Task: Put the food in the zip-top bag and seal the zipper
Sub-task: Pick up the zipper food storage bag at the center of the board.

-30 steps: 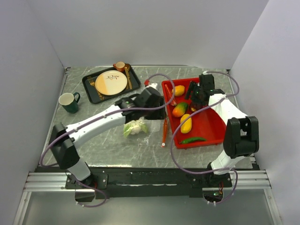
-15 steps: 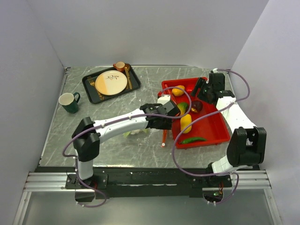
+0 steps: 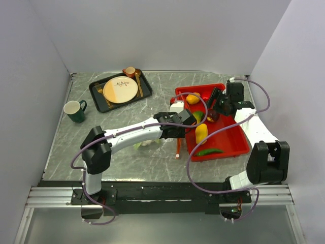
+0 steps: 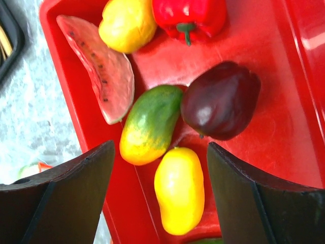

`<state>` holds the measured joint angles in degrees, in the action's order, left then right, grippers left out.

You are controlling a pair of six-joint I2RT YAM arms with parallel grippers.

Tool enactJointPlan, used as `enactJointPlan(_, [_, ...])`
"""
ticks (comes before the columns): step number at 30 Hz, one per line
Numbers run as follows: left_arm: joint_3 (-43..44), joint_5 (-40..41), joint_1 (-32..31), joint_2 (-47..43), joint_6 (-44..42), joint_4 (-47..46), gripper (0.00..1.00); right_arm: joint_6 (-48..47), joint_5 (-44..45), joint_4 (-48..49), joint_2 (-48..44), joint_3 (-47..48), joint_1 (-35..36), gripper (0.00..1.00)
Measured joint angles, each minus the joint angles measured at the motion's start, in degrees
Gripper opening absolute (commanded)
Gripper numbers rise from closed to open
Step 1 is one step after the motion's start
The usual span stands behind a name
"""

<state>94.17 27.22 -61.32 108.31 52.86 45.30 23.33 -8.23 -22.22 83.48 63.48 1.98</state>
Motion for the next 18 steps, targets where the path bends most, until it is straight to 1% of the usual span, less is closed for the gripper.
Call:
enactJointPlan(2, [1.1,0.1,0.1,0.3,-0.1,-0.1,0.4,0.0,-0.4,-0.1,0.0,-0.5,0.0,0.8])
enactJointPlan(3, [1.7,0.2,0.2,0.6,-0.2,-0.3,0.36,0.0,-0.6,-0.1,0.0,-0.6,0.0,0.8])
enactJointPlan(5, [2.6,0.3,0.5,1.1,-0.3,-0.7,0.32,0.0,-1.0,-0.1,0.0,-0.9,0.0,0.8])
enactJointPlan(7, [2.7,0.3,0.8,1.6,-0.5,-1.2,0.27,0.0,-1.5,-0.1,0.0,-1.1,0.0,0.79])
enactJointPlan(8, [2.7,0.3,1.0,1.8,-0.5,-1.2,0.21,0.0,-1.8,-0.1,0.0,-1.2,0.0,0.79])
enactJointPlan(10, [2.5,0.3,1.4,2.2,-0.5,-1.4,0.18,0.0,-2.4,0.0,0.1,-1.2,0.0,0.79])
enactJointPlan(12, [1.9,0.3,1.7,2.2,-0.4,-1.6,0.11,-0.2,-3.4,0.2,0.2,-1.2,0.0,0.78])
enactJointPlan(14, [1.5,0.7,1.9,2.2,-0.2,-1.6,0.08,-0.3,-4.9,0.6,0.7,-1.1,0.0,0.78])
enactJointPlan(18, [0.9,1.3,2.1,2.2,-0.2,-1.2,0.05,-1.3,-7.5,1.1,3.4,-0.4,0.6,0.77])
